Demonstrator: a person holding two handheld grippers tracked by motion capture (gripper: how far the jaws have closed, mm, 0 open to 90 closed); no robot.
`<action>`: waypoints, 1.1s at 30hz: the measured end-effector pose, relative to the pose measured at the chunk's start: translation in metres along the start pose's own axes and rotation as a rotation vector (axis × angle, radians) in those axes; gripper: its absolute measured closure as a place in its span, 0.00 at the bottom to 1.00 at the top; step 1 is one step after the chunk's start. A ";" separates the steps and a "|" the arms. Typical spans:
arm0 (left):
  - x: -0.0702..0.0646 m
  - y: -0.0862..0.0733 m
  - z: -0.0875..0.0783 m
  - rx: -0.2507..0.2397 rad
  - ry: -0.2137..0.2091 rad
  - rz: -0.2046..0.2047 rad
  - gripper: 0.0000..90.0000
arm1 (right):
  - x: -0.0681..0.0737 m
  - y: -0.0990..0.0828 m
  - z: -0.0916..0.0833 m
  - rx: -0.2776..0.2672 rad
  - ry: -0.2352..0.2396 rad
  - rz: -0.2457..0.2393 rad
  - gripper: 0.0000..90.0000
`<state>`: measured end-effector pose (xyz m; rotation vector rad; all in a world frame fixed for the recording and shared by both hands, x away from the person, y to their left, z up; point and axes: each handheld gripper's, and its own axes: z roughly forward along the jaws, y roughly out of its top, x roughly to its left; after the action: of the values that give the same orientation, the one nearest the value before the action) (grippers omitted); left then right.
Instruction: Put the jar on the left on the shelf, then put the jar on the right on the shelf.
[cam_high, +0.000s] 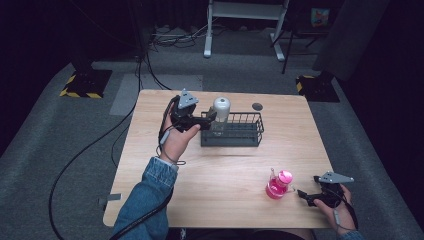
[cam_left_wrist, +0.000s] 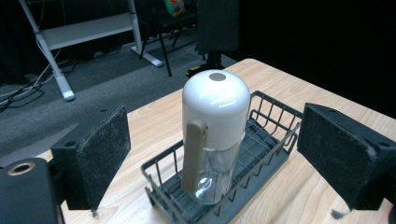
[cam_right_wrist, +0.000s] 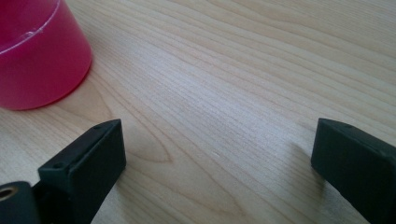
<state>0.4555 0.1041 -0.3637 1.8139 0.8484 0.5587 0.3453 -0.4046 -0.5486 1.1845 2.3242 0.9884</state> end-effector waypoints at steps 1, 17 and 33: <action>0.000 -0.001 -0.005 -0.001 0.004 0.001 0.11 | 0.000 0.000 0.000 0.000 0.000 0.000 0.03; 0.006 -0.027 -0.053 0.001 0.056 -0.020 0.11 | 0.000 0.000 0.000 0.000 0.000 0.000 0.03; 0.012 -0.060 -0.081 0.019 0.097 -0.046 0.11 | 0.000 0.000 0.000 0.000 0.000 0.000 0.03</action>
<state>0.3885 0.1766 -0.3886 1.7918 0.9616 0.6156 0.3453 -0.4046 -0.5485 1.1849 2.3247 0.9883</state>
